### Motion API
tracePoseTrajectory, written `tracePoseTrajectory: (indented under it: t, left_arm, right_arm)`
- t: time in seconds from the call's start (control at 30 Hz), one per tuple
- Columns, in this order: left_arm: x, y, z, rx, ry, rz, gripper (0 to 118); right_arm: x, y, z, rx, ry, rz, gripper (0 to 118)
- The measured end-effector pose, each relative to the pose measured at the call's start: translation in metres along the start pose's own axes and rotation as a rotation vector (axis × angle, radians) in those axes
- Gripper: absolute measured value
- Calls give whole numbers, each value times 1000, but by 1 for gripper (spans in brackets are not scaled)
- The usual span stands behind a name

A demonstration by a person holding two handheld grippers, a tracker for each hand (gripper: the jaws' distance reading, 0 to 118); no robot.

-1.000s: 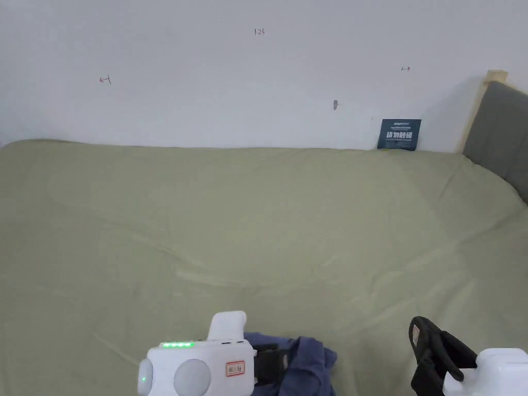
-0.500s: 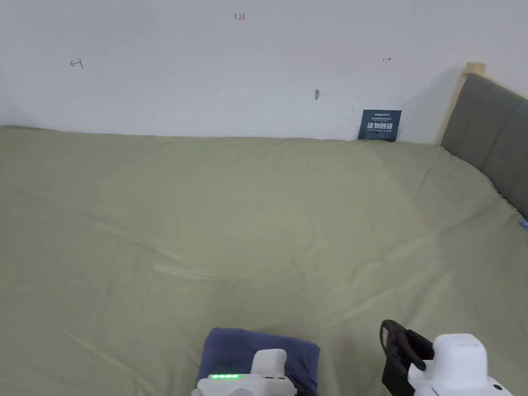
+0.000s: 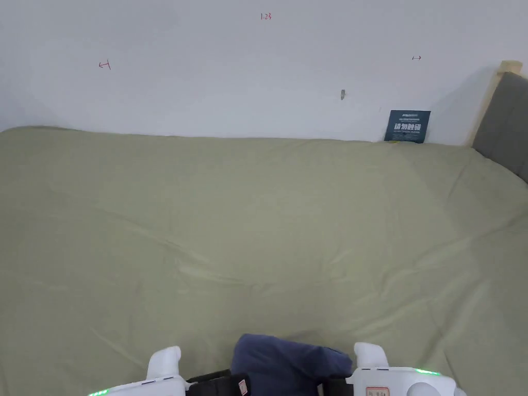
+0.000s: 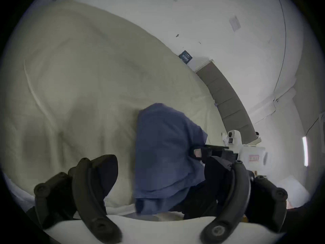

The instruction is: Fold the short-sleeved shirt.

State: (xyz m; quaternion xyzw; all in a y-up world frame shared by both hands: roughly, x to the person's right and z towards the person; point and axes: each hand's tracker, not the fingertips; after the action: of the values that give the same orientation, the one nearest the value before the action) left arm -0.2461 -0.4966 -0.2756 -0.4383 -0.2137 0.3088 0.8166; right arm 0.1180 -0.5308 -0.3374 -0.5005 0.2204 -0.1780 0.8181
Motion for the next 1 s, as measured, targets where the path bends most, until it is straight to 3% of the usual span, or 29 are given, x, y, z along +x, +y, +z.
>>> tracePoseTrajectory:
  t: [0.13,0.23,0.33,0.37,0.4,0.43,0.47,0.5,0.57,0.67,0.73,0.83,1.0]
  left_arm:
    - [-24,3,-23,-63,-38,60,104]
    - [-31,6,-36,-40,-175,99,109]
    - [-46,15,-61,-106,-389,301,108]
    - [-45,12,-69,-113,-390,308,100]
    - [-37,9,-71,-87,-377,278,82]
    - [-29,9,-76,-86,-280,245,42]
    - [-22,8,-83,-94,-156,218,21]
    - [-19,5,-89,-108,-82,192,21]
    - [-20,14,-79,-99,-181,251,21]
    - [-6,22,-51,-90,-77,93,21]
    - [-16,38,-20,-68,-40,58,21]
    - [-59,69,37,-37,38,-25,21]
    - [-164,125,131,-14,193,35,21]
  right_arm:
    - [-1,5,-1,-16,-24,35,3]
    - [4,3,-1,-13,-2,12,3]
    - [11,2,2,1,40,-12,3]
    - [12,1,4,7,53,-15,3]
    - [13,1,6,13,63,-18,3]
    - [12,0,9,21,67,-15,3]
    - [12,-1,12,32,76,-12,3]
    - [10,-1,14,42,93,-4,3]
    - [3,-3,20,68,103,35,3]
    - [-16,-7,32,104,114,91,3]
    - [-30,-8,36,115,112,107,3]
    - [-48,-10,36,134,122,123,3]
    - [-77,-14,16,139,132,125,3]
